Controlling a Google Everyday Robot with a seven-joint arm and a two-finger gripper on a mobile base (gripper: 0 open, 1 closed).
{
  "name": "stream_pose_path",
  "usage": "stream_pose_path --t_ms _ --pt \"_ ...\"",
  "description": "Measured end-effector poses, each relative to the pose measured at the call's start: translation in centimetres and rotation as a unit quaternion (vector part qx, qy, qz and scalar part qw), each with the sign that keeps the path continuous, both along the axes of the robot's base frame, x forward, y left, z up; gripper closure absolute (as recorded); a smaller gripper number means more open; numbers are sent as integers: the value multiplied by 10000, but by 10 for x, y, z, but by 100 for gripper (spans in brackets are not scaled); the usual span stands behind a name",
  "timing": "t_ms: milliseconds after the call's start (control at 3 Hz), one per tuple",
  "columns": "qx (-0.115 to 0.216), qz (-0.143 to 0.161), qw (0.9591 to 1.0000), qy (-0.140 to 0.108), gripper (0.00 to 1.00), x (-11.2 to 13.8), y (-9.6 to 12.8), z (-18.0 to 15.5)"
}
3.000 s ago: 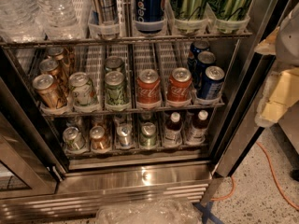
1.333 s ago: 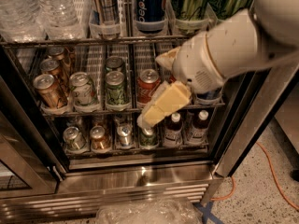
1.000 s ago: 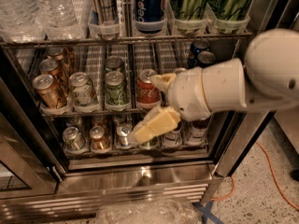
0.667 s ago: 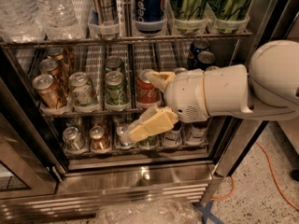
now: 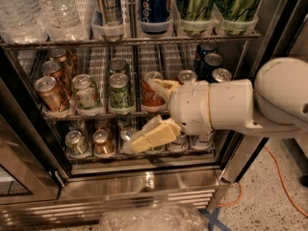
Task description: Pick green can from bottom shelf of fridge
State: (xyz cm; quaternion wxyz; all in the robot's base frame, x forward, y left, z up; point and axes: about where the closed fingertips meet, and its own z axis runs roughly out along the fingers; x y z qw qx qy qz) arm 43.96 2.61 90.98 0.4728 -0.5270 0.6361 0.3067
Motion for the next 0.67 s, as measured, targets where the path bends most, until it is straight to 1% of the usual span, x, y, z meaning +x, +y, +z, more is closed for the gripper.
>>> stream_pose_path --t_ms 333,667 --pt "403 -202 9989 -96 0 -12 7 -35" --pt "659 -432 9966 240 0 -19 11 -93"
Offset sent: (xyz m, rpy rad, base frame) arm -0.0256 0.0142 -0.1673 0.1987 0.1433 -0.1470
